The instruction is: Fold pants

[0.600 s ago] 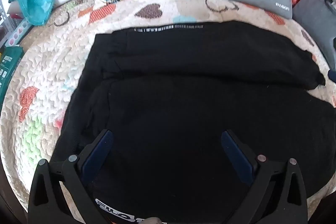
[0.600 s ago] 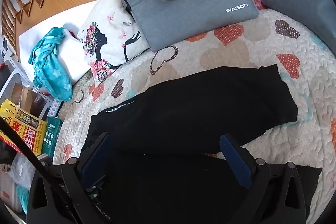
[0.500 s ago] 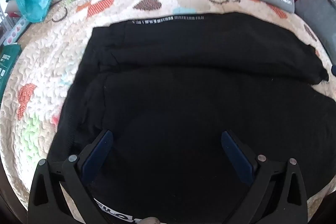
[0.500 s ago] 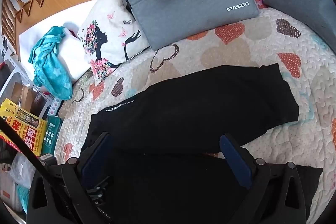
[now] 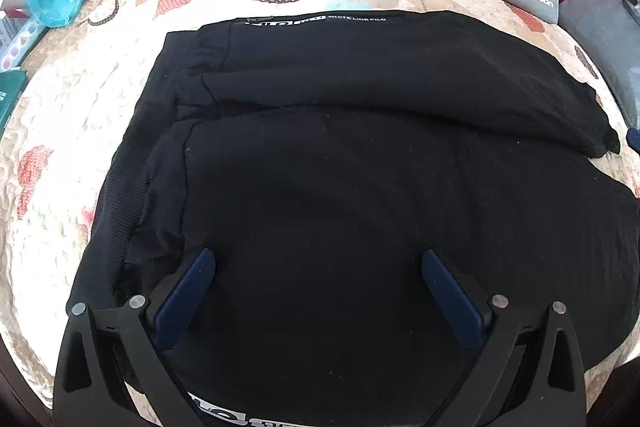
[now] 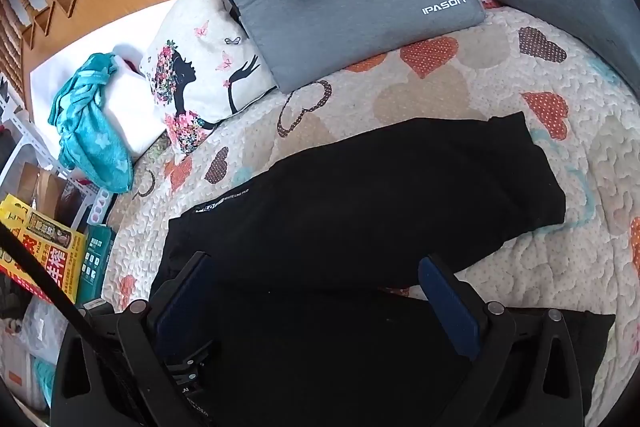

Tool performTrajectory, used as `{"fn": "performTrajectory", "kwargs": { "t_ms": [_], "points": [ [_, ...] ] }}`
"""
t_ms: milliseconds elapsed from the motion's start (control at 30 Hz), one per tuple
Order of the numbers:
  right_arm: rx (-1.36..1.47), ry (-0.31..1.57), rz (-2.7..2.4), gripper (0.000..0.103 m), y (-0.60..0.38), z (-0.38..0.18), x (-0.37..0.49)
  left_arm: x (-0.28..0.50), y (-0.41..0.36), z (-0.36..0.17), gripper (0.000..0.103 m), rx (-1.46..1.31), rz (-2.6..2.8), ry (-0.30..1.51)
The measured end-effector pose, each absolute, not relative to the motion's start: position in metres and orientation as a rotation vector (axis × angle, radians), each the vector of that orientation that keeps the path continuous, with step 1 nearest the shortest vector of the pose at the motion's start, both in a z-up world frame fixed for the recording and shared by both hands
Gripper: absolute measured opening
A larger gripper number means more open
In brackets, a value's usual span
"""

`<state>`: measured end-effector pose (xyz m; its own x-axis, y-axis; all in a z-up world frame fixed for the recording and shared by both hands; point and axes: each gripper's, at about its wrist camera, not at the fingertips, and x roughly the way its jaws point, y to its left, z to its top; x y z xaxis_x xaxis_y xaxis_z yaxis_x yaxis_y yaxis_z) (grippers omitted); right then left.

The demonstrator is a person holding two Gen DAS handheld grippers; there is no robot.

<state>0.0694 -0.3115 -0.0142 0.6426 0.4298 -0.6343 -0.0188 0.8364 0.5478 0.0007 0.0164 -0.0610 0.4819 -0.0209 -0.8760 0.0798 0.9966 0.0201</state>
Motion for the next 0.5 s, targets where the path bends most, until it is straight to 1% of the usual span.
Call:
{"fn": "performTrajectory", "kwargs": {
  "t_ms": [233, 367, 500],
  "points": [
    [0.572, 0.855, 0.299, 0.103, -0.314, -0.015, 0.071, -0.013, 0.012, -0.055, 0.103, 0.086, -0.063, 1.041],
    [0.564, 0.842, 0.284, 0.103, -0.315, -0.008, 0.067, -0.008, 0.006, -0.044, 0.102, 0.078, -0.056, 1.047],
    [0.554, 0.811, 0.275, 0.103, -0.317, 0.006, 0.055, -0.029, 0.006, -0.024, 0.102, 0.016, -0.100, 1.017]
  ]
}}
